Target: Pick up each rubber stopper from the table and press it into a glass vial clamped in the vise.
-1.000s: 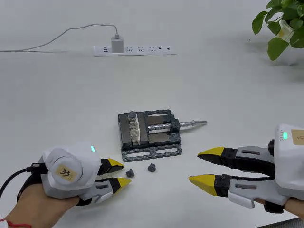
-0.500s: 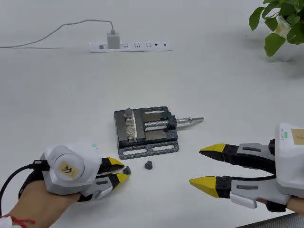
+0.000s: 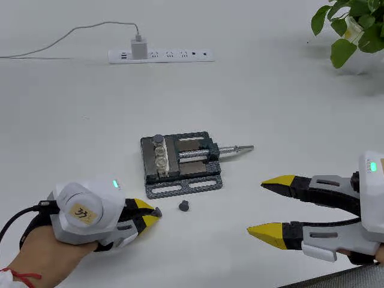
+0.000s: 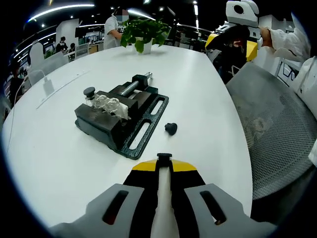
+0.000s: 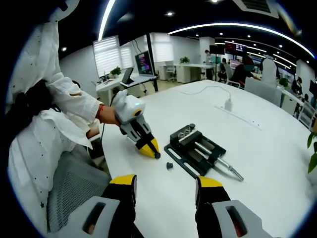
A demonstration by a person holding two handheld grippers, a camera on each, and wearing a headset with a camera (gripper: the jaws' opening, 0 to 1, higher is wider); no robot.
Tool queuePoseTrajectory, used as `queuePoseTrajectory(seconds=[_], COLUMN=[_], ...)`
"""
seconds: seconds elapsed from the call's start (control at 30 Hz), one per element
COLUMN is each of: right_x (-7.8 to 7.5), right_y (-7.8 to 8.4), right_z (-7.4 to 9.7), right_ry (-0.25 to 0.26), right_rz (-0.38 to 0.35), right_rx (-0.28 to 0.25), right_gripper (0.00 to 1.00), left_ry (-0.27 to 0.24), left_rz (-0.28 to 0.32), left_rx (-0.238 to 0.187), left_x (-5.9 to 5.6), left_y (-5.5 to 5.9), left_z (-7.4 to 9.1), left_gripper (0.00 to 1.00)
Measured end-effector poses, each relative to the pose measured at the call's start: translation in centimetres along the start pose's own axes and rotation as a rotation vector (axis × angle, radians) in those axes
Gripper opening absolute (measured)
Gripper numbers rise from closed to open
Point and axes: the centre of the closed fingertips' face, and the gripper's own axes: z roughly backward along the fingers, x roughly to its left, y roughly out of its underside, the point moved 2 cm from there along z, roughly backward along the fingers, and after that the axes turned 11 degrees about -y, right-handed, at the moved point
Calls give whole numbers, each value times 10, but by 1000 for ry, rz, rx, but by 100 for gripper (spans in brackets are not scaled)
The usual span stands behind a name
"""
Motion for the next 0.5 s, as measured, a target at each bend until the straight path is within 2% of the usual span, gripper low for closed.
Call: queuePoseTrajectory(seconds=[0.1,0.23,0.4,0.5], right_x=[0,2,8,11], right_y=[0,-4,-17,-26], right_z=[3,7,11,15], right_ry=[1,-10,-36,-48], right_rz=[5,22,56,74], right_rx=[0,-4,-21,-31], right_gripper=[46,49,55,56], left_ry=[5,9,12,12], left_rz=[6,-8,-13,-45], left_rx=[-8,-36,-109,-143], left_x=[-1,-1,-1,-3], left_y=[-4,-17,-48,-65], left_z=[2,11,32,47], left_gripper=[4,4,4,4])
